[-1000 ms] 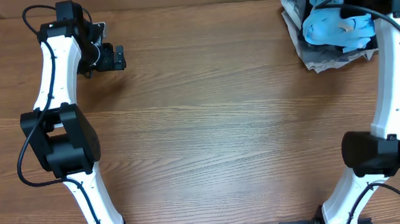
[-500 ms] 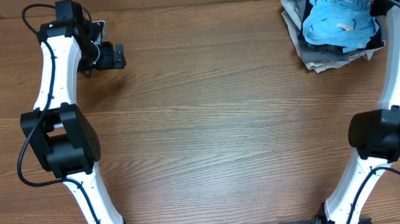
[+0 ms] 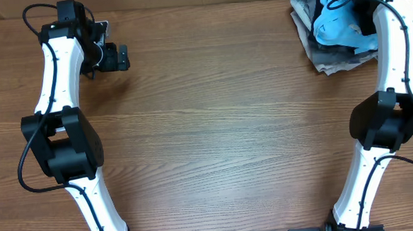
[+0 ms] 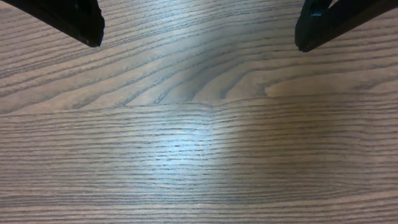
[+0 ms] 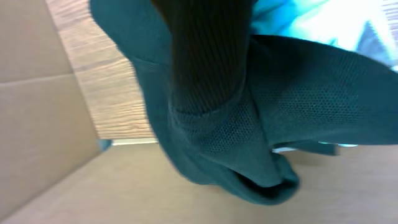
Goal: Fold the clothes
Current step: 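Lower the black bundle onto the clothes stack and open the right gripper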
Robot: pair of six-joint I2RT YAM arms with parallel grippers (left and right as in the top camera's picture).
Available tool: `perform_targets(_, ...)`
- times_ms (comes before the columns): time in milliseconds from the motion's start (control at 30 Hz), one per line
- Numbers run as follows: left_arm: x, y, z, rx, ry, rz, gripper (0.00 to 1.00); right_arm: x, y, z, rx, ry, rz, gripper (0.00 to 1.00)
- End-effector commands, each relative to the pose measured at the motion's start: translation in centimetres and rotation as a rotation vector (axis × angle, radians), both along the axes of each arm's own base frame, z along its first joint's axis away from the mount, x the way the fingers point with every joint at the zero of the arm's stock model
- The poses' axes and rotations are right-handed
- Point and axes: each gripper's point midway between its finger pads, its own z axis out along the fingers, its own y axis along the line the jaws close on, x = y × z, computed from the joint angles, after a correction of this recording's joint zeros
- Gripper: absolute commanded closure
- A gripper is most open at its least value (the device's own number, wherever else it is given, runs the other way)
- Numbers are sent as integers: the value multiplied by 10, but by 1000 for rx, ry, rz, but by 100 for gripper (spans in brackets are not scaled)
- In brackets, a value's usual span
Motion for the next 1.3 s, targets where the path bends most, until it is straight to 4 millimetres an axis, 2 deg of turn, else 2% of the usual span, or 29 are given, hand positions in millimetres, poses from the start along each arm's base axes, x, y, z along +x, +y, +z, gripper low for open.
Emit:
perform_targets(0, 0, -5, -8, -17, 15, 11, 0, 9, 44, 15, 91, -51, 95, 66)
perform_targets(33, 0, -5, -8, -17, 15, 11, 0, 10, 58, 11, 118, -38, 134, 52)
perform_targets(67, 0, -5, -8, -17, 16, 11, 0, 9, 73, 8, 147, -22, 174, 43)
perform_targets(200, 0, -5, -8, -17, 15, 11, 0, 3, 116, -3, 224, 30, 264, 11)
perform_targets(333, 0, -4, -8, -12, 16, 12, 0, -3, 142, 3, 278, 28, 250, 0)
perform_targets(467, 0, -4, -8, -9, 17, 13, 0, -17, 157, 40, 309, -26, 248, 0)
perform_targets(600, 0, -4, -8, -9, 16, 13, 0, -40, 164, 96, 328, -118, 267, 0)
perform_targets(767, 0, -4, -8, -9, 16, 13, 0, -85, 168, 176, 362, -257, 287, 0)
perform_targets(933, 0, -4, -8, -9, 16, 13, 0, -141, 178, 237, 388, -350, 358, 0)
perform_targets(1067, 0, -4, -8, -9, 16, 13, 0, -170, 177, 263, 382, -401, 372, 0)
perform_targets(1267, 0, -4, -8, -9, 16, 13, 0, -181, 177, 269, 381, -407, 373, 0)
